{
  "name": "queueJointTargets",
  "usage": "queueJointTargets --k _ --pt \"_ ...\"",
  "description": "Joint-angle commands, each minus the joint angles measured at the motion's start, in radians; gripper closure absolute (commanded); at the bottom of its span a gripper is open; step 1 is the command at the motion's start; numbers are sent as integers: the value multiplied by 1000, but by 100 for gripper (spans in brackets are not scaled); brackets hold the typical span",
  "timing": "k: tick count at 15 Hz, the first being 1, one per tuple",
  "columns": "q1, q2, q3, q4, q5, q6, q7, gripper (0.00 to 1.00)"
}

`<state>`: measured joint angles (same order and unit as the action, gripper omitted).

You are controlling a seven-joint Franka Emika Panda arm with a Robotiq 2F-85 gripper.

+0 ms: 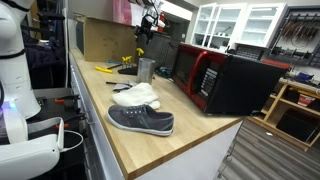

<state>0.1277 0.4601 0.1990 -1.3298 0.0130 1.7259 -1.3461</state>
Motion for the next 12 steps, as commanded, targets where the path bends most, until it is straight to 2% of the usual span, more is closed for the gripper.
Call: queueJointTargets --k 1,12 --pt "21 37 -5 49 -46 -56 -3 0" --pt "68 142 -6 116 -119 -47 64 0"
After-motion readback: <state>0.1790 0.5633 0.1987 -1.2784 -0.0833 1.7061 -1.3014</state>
